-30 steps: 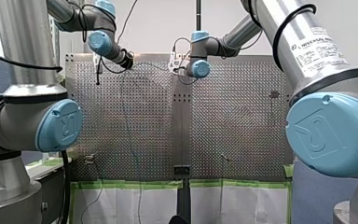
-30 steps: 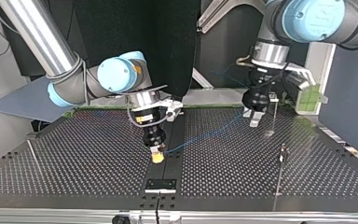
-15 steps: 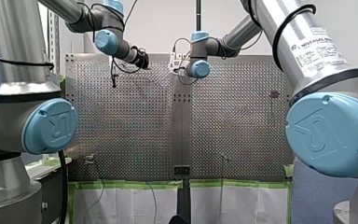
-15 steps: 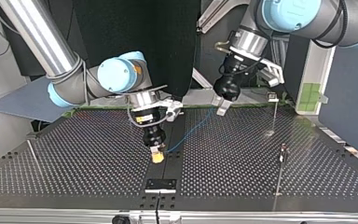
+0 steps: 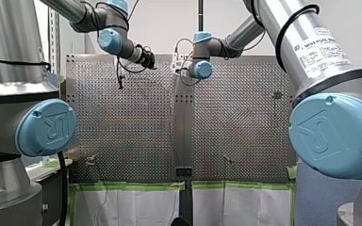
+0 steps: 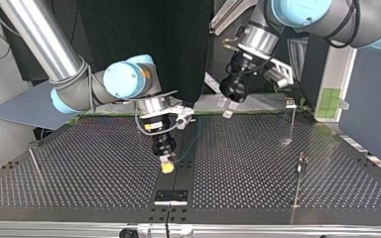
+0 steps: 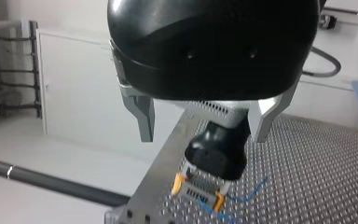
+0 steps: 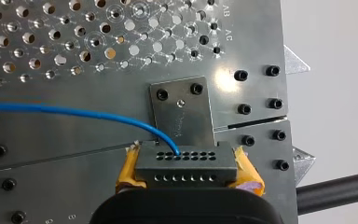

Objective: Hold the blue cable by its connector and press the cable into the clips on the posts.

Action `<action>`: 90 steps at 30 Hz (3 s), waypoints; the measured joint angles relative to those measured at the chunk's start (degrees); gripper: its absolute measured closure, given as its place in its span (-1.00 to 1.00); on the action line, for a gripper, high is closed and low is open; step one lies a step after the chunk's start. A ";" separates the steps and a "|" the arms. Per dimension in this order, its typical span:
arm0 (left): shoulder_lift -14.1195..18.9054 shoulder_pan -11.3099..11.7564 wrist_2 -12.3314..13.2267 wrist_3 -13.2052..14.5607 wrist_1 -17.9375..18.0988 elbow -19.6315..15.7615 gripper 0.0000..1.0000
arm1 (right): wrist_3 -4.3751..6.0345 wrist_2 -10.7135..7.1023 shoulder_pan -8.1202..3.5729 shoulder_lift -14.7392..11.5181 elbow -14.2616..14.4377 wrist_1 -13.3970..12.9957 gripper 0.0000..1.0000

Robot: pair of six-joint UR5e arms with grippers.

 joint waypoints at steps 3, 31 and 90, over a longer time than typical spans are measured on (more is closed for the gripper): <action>-0.68 0.40 -1.55 -0.64 -0.10 0.18 -1.00 | 0.00 0.00 0.03 0.00 0.00 0.00 1.00; -10.23 3.44 4.52 -12.03 -7.71 11.18 -1.00 | 0.00 0.00 0.28 -0.05 0.00 0.69 1.00; -21.11 8.01 15.00 -20.52 -6.00 15.67 -1.00 | 0.38 -0.77 0.72 -0.14 -0.01 0.78 1.00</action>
